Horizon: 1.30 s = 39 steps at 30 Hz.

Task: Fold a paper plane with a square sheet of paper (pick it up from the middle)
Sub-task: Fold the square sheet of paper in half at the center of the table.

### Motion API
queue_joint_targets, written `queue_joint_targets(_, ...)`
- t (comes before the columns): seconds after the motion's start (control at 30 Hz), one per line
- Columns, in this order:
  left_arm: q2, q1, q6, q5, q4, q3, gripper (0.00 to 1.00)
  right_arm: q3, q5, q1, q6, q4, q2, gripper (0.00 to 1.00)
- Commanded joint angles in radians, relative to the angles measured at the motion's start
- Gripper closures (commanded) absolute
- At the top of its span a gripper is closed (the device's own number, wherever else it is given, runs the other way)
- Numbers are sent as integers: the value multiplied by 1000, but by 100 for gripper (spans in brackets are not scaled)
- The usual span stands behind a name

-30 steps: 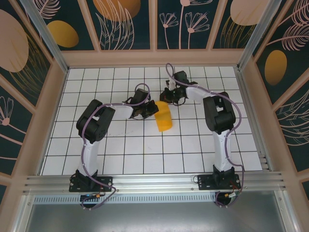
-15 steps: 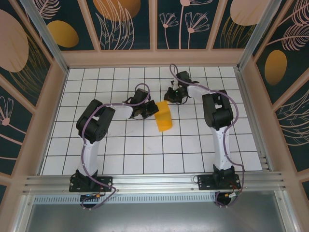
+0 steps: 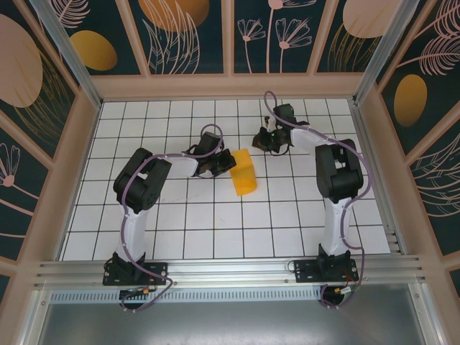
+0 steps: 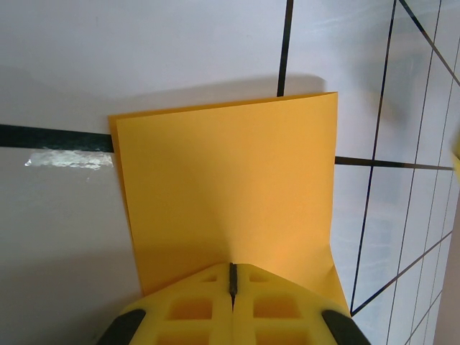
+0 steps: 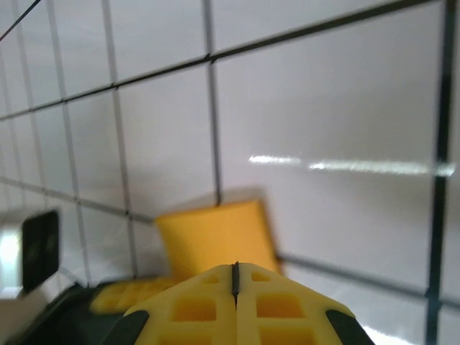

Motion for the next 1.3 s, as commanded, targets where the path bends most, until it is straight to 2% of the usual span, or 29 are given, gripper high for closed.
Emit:
queue_joint_targets(0.0,133,0,9,-109,-234,-72,100,-80,-75,44,-60,-51,-64,100)
queue_joint_targets(0.17,134,0,11,-112,-228,-75,100,-198,-123,88,-91,-71,-109,100)
queue_joint_targets(0.37,136,0,10,-113,-224,-69,100,-211,-121,121,-102,-86,-71,100)
queue_joint_targets(0.93,140,0,11,-118,-226,-72,100,-307,-50,112,-122,-110,-72,100)
queue_joint_targets(1.27,143,0,13,-120,-225,-77,100,-535,-58,86,-96,-40,-197,100)
